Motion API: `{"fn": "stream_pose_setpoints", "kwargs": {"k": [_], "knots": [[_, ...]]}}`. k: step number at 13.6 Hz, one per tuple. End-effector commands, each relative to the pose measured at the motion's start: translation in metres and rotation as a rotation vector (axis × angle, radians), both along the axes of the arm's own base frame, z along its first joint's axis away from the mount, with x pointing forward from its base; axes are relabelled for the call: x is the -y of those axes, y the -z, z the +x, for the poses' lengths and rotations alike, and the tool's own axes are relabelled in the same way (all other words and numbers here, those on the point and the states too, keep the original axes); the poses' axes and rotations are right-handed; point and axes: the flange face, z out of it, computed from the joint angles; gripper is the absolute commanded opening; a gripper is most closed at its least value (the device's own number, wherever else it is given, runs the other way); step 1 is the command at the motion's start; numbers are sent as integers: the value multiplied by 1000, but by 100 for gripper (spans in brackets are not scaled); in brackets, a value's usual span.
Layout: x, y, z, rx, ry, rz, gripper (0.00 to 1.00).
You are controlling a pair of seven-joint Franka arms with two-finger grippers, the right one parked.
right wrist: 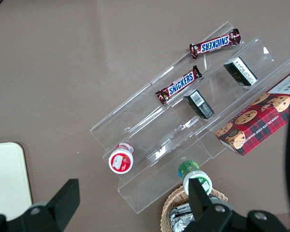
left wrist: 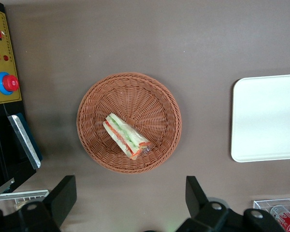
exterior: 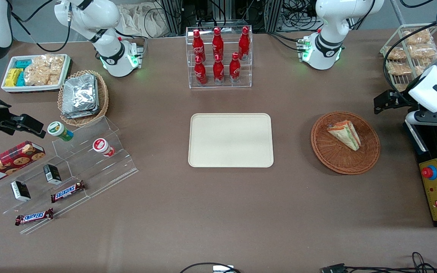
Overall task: Place sandwich from basket to tray
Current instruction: 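Move the left gripper over the sandwich in the wicker basket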
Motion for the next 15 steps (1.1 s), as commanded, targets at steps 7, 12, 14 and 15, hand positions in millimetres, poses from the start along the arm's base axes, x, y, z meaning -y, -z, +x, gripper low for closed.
{"fn": "stream_pose_setpoints", "kwargs": {"k": [7,12,14,15], "knots": [[0,5,-1,-25,-5,-14,100],[-4,78,-23,-37,-146,25,100],[-7,109,-38,-16,-207,34,100],[-13,123,-44,1,-256,39,100]]}}
